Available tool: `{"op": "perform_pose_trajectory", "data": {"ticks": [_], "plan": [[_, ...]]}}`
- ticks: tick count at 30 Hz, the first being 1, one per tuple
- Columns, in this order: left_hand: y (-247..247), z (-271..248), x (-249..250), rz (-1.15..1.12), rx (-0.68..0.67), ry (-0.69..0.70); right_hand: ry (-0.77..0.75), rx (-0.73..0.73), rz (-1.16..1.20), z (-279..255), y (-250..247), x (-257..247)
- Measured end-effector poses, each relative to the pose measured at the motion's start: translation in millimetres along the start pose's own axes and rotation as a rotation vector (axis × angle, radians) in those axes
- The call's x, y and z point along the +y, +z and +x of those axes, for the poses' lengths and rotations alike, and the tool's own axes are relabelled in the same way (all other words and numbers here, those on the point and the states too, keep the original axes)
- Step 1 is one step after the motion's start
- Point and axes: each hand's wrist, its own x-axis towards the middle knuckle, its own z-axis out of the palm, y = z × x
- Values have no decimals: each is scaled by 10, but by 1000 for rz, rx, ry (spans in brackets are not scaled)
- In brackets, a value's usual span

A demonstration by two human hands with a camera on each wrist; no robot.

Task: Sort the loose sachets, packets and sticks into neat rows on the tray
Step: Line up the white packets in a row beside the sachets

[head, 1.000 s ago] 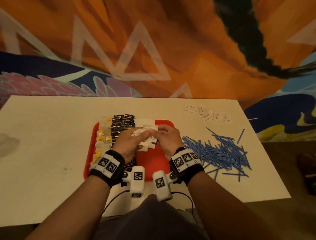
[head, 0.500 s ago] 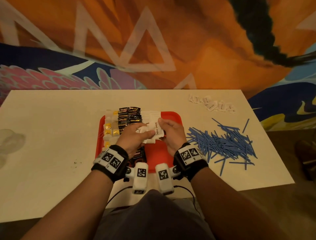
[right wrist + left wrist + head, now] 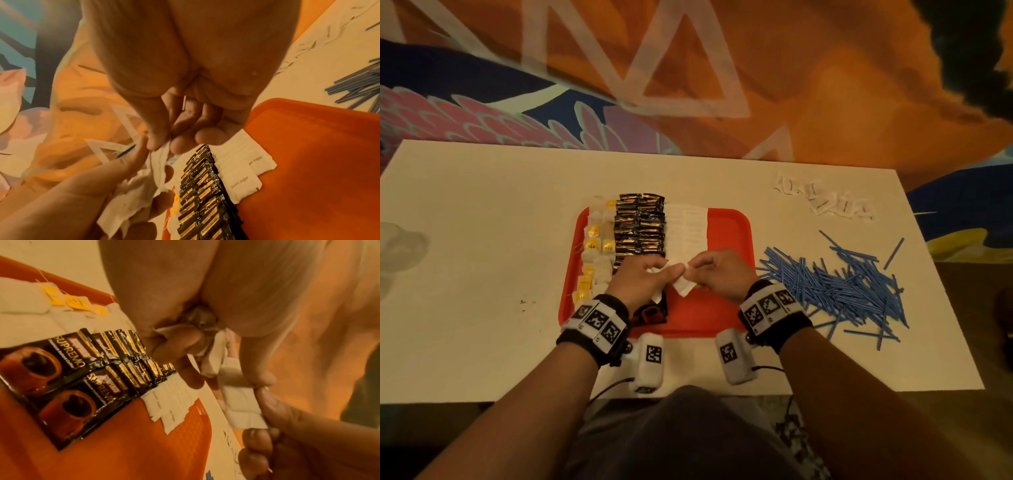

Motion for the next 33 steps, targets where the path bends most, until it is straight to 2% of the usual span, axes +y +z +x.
{"op": "perform_pose_trajectory", "data": {"ticks": [2, 6, 10, 15, 19, 22, 29, 33], "plan": [[62, -7, -7, -72, 48, -29, -4, 15, 25, 38, -2, 5], [203, 13, -40, -262, 217, -94, 110, 123, 336, 64, 129, 86], [241, 84, -103, -253, 232, -140, 133, 167, 387, 96, 234, 237], [213, 103, -247, -155, 298, -119, 147, 180, 171, 241, 163, 446], [140, 45, -335, -286, 321, -253, 255, 187, -7, 418, 42, 597], [36, -6, -424, -365, 327, -288, 298, 189, -61, 535, 3, 677], [-177, -124, -528, -372, 354, -312, 336, 227, -93, 841, 123, 836], [-259, -189, -589, -369, 333, -291, 346, 287, -193, 942, 211, 905]]}}
